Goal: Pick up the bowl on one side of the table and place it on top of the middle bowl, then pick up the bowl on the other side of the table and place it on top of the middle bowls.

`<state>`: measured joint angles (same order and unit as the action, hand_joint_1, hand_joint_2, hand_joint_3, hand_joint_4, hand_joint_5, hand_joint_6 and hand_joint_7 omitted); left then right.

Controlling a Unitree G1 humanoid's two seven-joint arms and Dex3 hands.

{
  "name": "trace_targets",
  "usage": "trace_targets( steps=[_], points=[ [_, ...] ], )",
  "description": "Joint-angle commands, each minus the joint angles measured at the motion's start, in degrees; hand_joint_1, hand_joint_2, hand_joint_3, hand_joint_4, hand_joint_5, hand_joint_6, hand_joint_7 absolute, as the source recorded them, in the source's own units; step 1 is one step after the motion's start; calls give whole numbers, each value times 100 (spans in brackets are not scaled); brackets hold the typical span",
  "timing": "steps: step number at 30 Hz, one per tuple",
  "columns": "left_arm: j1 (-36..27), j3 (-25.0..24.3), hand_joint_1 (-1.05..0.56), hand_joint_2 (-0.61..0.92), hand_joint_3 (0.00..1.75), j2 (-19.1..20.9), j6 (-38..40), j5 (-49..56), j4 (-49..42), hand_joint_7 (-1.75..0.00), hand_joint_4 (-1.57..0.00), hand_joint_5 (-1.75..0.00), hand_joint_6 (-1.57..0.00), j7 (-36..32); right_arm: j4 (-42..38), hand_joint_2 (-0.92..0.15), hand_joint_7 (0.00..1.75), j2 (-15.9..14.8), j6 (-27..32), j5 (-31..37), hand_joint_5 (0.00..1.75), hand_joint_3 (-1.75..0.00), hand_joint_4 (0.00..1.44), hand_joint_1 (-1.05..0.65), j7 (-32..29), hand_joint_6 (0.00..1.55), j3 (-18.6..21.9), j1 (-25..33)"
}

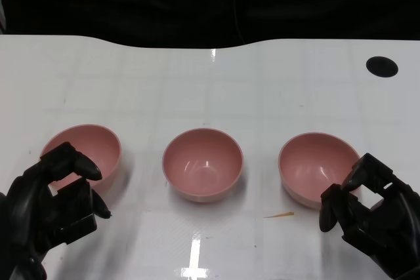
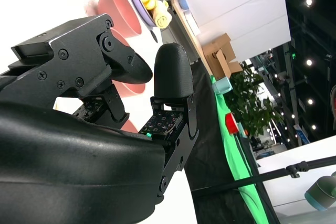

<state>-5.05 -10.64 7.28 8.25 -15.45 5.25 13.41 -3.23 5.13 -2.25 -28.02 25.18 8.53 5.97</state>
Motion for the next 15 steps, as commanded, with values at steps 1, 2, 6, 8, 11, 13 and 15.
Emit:
trace_targets(
  steps=[1,2,6,8,11,13,15],
  points=[
    [12,-30,16,70,124,107,-65,33,-25,-175,-77,-175,-58,33,-34,-61,146,-63,-73,-3,175,-102,85,-8,11,75,32,-22],
    [15,-29,16,70,124,109,-78,38,-37,-175,-77,-175,-58,37,-33,-61,146,-65,-61,-11,175,-102,85,-8,11,75,34,-24],
    [10,-26,16,70,124,100,-103,22,-44,-175,-78,-175,-59,55,-8,-61,147,-50,-19,-34,175,-102,86,-7,-28,75,45,-13],
    [10,-28,17,70,125,101,-125,8,-56,-175,-78,-175,-59,75,1,-61,147,-63,-12,-33,175,-102,86,-7,-16,75,42,-6],
    [10,-30,17,70,125,102,-54,15,-24,-175,-78,-175,-59,35,3,-61,148,-75,-3,-30,175,-103,86,-7,-8,75,39,-7],
    [11,-32,16,70,125,98,-38,17,-14,-175,-78,-175,-59,20,-1,-61,148,-68,-16,-25,175,-104,86,-7,-12,75,38,-8],
    [10,-34,17,70,126,94,-36,15,-9,-175,-79,-175,-59,15,0,-60,148,-56,-26,-19,175,-104,85,-7,-22,75,36,-7]
  ],
)
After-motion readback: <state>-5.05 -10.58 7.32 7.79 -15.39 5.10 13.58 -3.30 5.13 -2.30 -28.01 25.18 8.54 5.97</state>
